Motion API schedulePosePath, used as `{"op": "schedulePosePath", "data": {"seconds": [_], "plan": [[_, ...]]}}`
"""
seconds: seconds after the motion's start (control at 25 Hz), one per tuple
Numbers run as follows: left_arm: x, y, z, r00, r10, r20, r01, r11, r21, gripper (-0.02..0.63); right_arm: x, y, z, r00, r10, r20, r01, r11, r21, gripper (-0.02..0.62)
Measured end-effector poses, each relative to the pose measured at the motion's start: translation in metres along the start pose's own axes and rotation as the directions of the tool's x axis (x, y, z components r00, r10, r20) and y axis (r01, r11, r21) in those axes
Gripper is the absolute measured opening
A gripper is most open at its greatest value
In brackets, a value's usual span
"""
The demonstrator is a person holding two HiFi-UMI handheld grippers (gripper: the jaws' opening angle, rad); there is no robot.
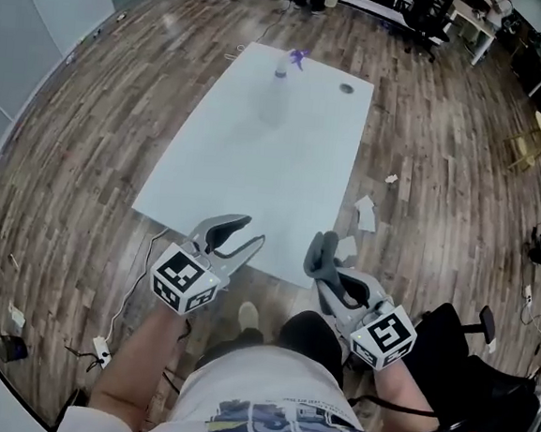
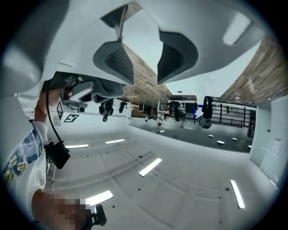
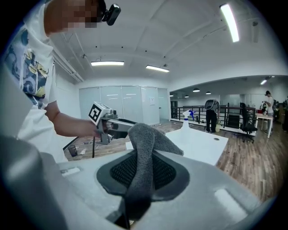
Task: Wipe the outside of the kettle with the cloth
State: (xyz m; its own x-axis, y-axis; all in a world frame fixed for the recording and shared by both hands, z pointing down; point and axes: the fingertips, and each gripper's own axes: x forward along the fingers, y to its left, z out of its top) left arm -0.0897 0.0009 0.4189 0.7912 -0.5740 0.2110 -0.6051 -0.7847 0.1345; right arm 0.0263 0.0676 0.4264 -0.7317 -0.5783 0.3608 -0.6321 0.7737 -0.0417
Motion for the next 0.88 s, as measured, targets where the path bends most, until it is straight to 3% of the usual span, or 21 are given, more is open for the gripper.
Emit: {"op": "schedulePosePath", "data": {"seconds": [0.16,0.24,0.64,0.88], "plan": [[0.028,0.065,0.018,0.997,0.078,-0.005,-0.078,0.996,0.047,0.215,0.019,-0.024,0.004,1.000,0.015,-0.014,-0.015,1.000,-0.015,0.078],[0.049,0.092,0.029,0.995,0.103,-0.009,-0.102,0.993,0.058,0.215,0.026,-0.043,0.007,1.000,0.019,-0.015,-0.019,1.000,-0.005,0.078],[0.153,0.214,0.050,0.976,0.209,-0.065,-0.209,0.978,0.019,0.230,0.068,-0.147,0.037,0.994,0.106,0.000,-0.106,0.994,-0.024,0.077],[0.206,0.283,0.061,0.954,0.283,-0.101,-0.283,0.959,0.021,0.290,0.083,-0.192,0.033,0.988,0.151,-0.019,-0.151,0.988,-0.011,0.077]]}}
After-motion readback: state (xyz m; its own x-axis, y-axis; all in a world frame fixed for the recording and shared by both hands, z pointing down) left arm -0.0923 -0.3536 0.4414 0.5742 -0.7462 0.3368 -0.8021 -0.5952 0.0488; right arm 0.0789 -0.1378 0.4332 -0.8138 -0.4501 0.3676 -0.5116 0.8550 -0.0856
